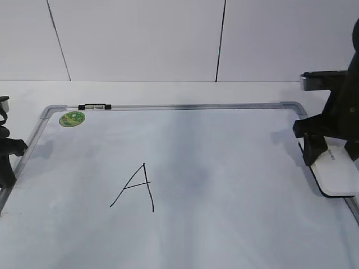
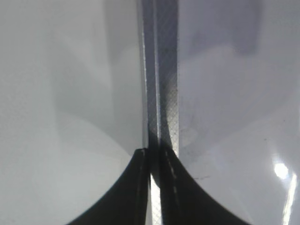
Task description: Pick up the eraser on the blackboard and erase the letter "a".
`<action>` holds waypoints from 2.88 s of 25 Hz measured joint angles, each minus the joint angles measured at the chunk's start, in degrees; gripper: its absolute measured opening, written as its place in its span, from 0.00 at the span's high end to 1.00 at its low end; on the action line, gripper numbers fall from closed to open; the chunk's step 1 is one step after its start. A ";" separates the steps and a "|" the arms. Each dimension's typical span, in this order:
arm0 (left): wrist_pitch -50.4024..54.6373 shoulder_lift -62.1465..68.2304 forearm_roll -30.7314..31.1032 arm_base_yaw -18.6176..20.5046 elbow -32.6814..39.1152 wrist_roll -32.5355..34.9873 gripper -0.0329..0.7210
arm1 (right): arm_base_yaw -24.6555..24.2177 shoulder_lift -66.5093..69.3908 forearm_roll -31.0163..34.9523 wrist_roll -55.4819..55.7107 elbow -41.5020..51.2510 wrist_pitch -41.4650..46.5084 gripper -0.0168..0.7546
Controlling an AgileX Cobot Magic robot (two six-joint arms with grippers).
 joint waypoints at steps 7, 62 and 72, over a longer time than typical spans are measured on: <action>0.00 0.00 0.00 0.00 0.00 0.00 0.91 | -2.04 0.15 1.36 -1.31 0.00 -1.02 0.25; 2.90 0.93 2.63 0.00 -2.80 0.87 0.67 | -2.04 -15.06 2.15 -3.09 -10.13 11.26 0.21; 19.50 1.31 2.88 -0.10 -16.99 0.43 0.40 | -2.04 -28.66 4.40 -3.09 2.96 11.64 0.21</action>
